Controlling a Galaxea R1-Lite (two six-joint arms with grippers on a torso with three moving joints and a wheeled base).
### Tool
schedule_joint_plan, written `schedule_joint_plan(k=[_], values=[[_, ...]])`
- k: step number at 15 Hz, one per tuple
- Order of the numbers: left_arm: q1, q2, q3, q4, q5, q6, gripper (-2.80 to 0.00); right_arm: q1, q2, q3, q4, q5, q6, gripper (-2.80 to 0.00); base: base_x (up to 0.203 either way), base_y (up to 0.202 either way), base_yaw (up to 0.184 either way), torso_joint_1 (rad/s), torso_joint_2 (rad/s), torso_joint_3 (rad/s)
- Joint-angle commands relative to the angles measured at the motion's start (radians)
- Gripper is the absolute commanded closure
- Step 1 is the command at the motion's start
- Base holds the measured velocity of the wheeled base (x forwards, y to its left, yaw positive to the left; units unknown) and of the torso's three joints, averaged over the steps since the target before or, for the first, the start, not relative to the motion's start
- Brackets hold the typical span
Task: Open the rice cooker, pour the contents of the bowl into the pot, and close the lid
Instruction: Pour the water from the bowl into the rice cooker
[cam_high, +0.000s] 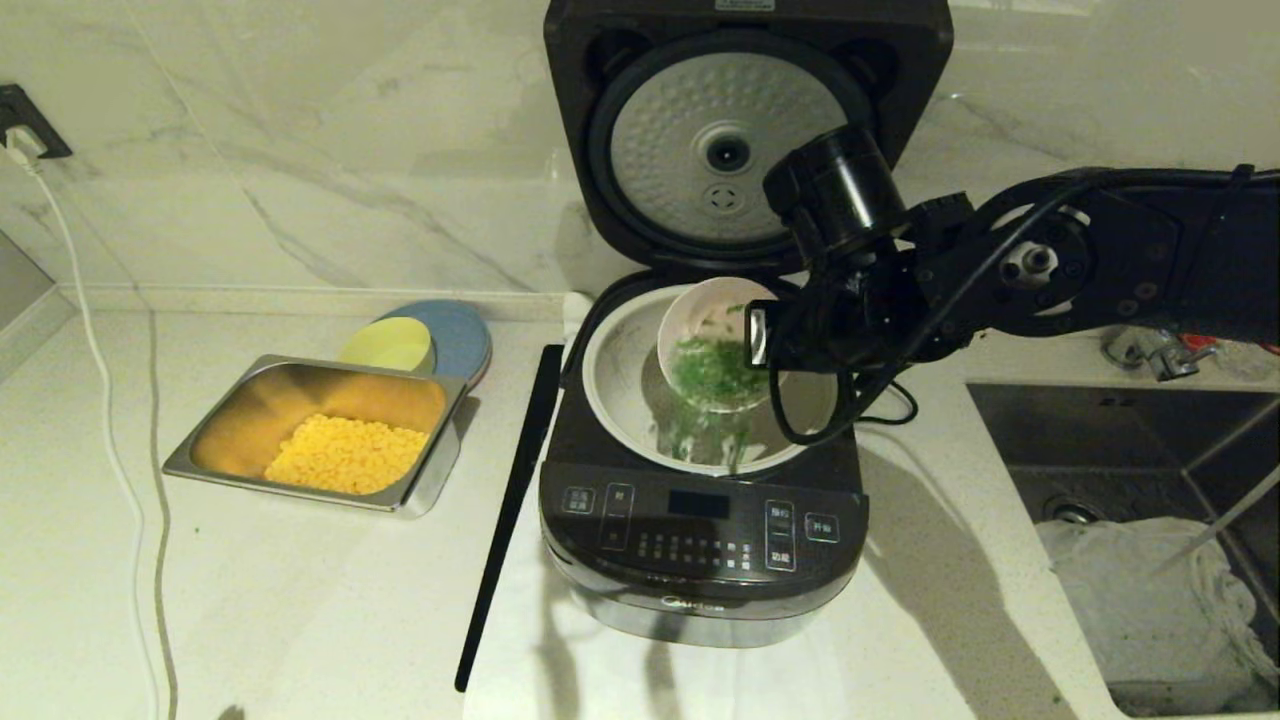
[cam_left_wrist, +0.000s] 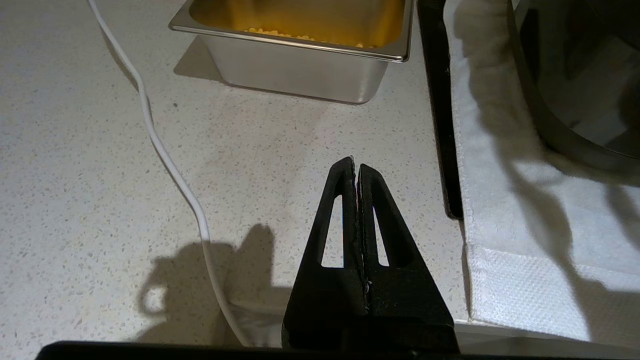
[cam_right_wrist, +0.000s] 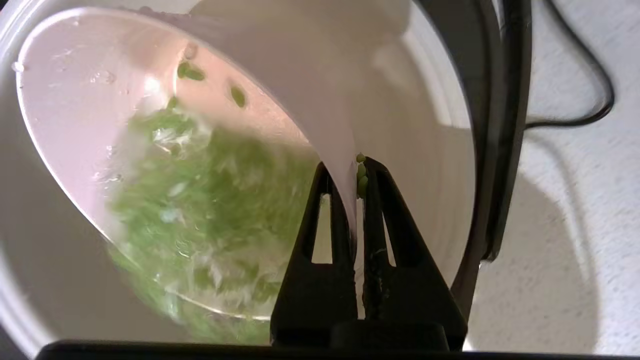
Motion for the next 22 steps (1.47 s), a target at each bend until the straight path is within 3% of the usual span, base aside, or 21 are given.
schedule_joint_plan(k=[1, 7, 16, 22], values=[[0.0, 0.0, 0.009, 0.0, 0.0, 0.0, 0.0, 0.015, -0.012, 0.061, -0.095, -0.051, -0.032, 0.0, 0.0, 0.0, 0.0, 0.0, 0.0, 0.0], [0.0, 0.0, 0.009, 0.0, 0.0, 0.0, 0.0, 0.038, -0.052, 0.297, -0.546, -0.221, -0.199, 0.0, 0.0, 0.0, 0.0, 0.0, 0.0, 0.0], [0.0, 0.0, 0.009, 0.0, 0.0, 0.0, 0.0, 0.063, -0.076, 0.626, -1.322, -0.241, -0.545, 0.0, 0.0, 0.0, 0.0, 0.0, 0.0, 0.0], [0.0, 0.0, 0.009, 0.0, 0.0, 0.0, 0.0, 0.092, -0.063, 0.664, -1.424, -0.24, -0.584, 0.0, 0.0, 0.0, 0.0, 0.0, 0.0, 0.0]])
